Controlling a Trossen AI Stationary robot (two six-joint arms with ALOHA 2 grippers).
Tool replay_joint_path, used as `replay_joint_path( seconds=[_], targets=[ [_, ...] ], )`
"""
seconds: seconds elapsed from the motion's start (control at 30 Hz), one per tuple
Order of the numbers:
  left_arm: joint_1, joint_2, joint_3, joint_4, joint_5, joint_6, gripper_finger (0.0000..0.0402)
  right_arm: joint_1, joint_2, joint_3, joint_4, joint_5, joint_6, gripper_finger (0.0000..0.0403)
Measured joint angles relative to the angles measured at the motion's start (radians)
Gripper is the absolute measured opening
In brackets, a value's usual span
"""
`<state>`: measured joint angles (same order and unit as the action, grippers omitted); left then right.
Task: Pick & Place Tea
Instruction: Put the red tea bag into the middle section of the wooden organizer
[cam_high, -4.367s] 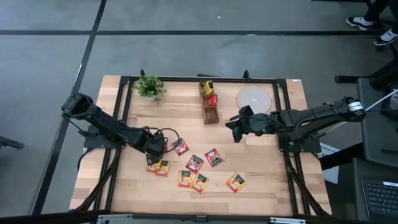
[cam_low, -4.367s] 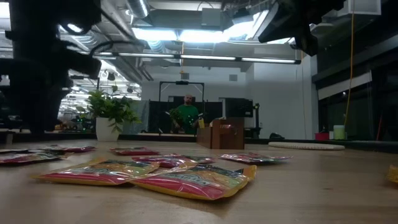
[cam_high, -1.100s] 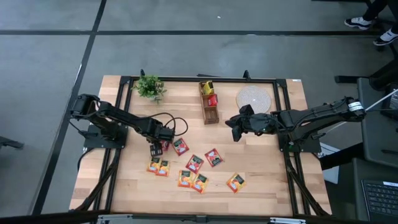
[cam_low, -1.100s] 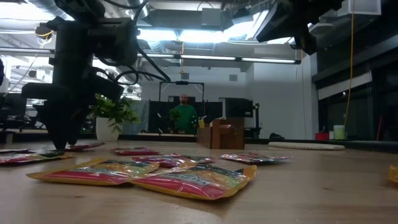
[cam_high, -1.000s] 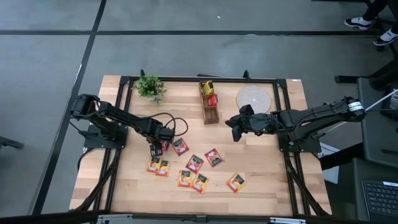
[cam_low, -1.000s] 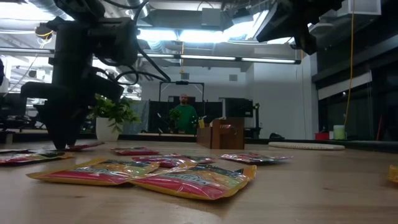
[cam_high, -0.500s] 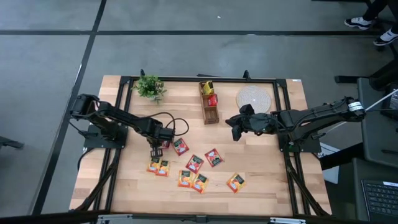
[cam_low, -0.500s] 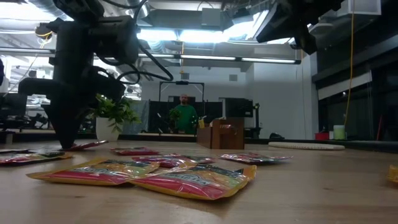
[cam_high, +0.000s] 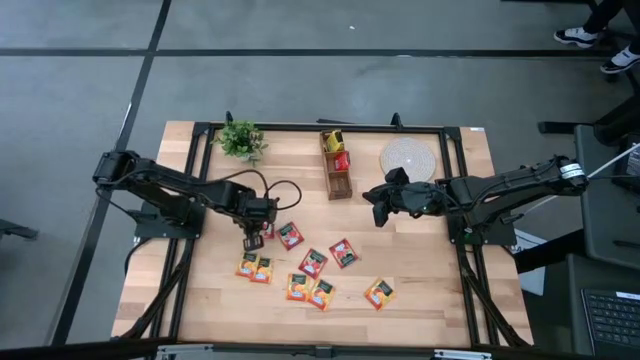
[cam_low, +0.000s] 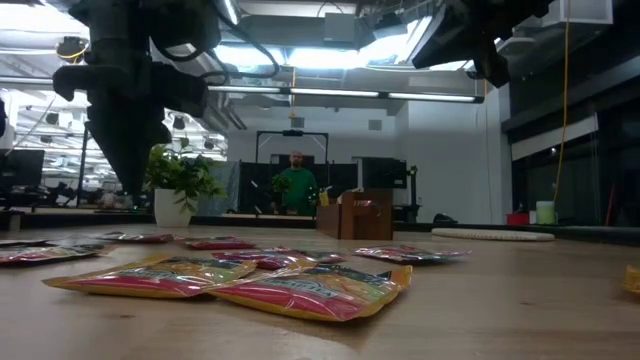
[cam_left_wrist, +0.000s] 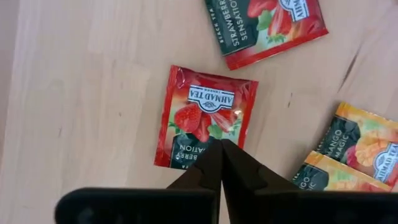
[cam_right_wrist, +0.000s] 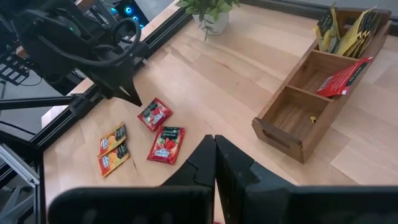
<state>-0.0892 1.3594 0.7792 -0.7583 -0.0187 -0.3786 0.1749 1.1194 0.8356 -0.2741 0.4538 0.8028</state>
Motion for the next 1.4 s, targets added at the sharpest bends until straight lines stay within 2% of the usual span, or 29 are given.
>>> replay_joint_path(
  seconds=[0.2, 0.33, 0.5, 0.63, 0.77, 0.93, 0.97, 1.13, 1.4],
  targets=[
    [0.013, -0.008, 0.0, -0.008, 0.005, -0.078, 0.0012, 0.0, 0.0, 0.0, 0.0, 0.0, 0.0, 0.001],
    [0.049, -0.008, 0.0, -0.016, 0.031, -0.1, 0.0061, 0.0, 0.0, 0.0, 0.0, -0.001, 0.003, 0.001],
    [0.095, -0.009, -0.006, -0.055, -0.039, -0.129, 0.0136, 0.0, 0.0, 0.0, 0.0, -0.001, 0.003, 0.001],
    [0.119, -0.009, -0.024, -0.076, -0.058, -0.124, 0.0152, 0.0, 0.0, 0.0, 0.0, -0.001, 0.002, 0.001],
    [0.126, -0.009, -0.042, -0.082, -0.03, -0.066, 0.0121, 0.0, 0.0, 0.0, 0.0, -0.001, 0.002, 0.001],
    [0.124, -0.009, -0.043, -0.077, -0.011, 0.011, 0.002, 0.0, 0.0, 0.0, 0.0, -0.001, 0.001, 0.001],
    [0.124, -0.009, -0.043, -0.076, -0.009, 0.034, 0.0012, 0.0, 0.0, 0.0, 0.0, -0.001, 0.001, 0.001],
    [0.124, -0.009, -0.043, -0.071, 0.019, 0.183, 0.0002, 0.0, 0.0, 0.0, 0.0, -0.001, 0.001, 0.001],
    [0.125, 0.031, -0.043, -0.06, 0.042, 0.256, 0.0002, 0.0, 0.0, 0.0, 0.0, -0.001, 0.001, 0.001]
  ],
)
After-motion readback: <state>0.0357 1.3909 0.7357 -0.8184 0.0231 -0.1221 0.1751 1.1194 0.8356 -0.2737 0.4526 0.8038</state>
